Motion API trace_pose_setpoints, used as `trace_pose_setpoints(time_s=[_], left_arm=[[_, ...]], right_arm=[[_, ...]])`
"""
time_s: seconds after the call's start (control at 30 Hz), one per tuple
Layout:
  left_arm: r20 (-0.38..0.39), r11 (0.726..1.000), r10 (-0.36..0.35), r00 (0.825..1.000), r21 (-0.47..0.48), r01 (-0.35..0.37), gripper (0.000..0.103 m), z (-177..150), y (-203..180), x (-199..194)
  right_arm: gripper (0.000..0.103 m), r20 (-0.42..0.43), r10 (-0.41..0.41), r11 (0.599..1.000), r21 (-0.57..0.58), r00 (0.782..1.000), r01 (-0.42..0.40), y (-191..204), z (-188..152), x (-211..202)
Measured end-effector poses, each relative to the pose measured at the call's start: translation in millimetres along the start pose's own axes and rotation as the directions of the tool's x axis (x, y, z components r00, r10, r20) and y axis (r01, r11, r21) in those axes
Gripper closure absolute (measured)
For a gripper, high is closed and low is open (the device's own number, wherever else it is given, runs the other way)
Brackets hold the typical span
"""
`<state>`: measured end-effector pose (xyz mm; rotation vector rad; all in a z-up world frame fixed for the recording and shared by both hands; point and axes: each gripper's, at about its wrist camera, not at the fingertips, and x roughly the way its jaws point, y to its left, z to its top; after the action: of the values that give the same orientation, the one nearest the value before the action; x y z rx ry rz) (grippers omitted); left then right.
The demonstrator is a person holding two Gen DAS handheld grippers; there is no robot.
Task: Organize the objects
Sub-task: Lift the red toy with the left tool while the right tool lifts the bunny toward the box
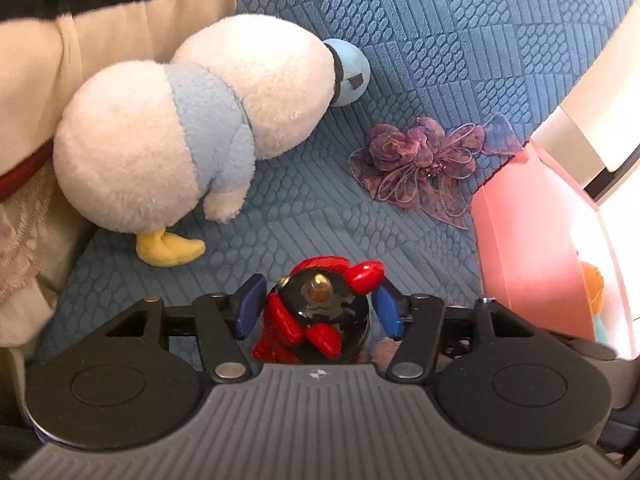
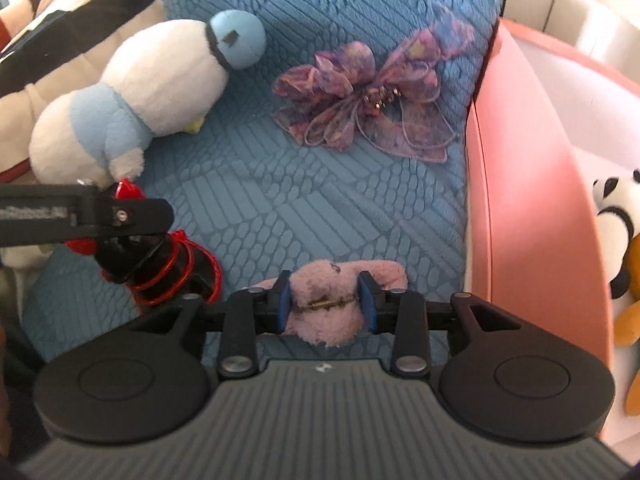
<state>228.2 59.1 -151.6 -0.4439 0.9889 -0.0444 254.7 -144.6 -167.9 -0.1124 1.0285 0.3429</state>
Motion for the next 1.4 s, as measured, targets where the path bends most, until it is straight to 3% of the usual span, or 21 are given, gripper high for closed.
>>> trace_pose_setpoints(time_s=[0.13,0.33,0.6,0.63,1.07,1.2,1.4], left_arm=[[-0.039,0.996,-0.049,0.998,-0.074,0.046,0.033,1,7,6],[-0.043,0.993,-0.066,0.997,-0.103,0.061,0.032,0,10,9],[-0.053,0.995,-0.057,0.997,-0.084,0.053,0.032,-2,7,10],[-0.055,0.995,-0.057,0.997,-0.081,0.052,0.032,-2,6,10],[-0.088,0.998,0.022,0.996,0.055,-0.017,0.028,-10,-11,22],[-0.056,0.997,0.057,0.997,0.054,-0.054,0.03,-11,-9,23],[-0.005,0.997,0.039,0.999,0.07,-0.038,0.039,-10,-11,13]], right_arm=[[0.063,0.009,0.017,1.0,0.024,1.0,-0.018,-1,1,6],[0.059,0.027,0.029,0.998,0.055,0.999,-0.031,-3,2,8],[0.061,0.069,0.005,1.0,0.011,0.998,-0.006,5,5,9],[0.069,0.072,-0.001,1.0,0.007,0.997,0.001,7,6,7],[0.069,0.083,-0.053,0.998,0.026,0.995,0.051,-3,5,-16],[0.069,0.072,-0.054,0.998,0.038,0.996,0.051,-6,2,-18],[0.069,0.072,-0.047,0.998,0.037,0.996,0.045,-3,-2,-24]])
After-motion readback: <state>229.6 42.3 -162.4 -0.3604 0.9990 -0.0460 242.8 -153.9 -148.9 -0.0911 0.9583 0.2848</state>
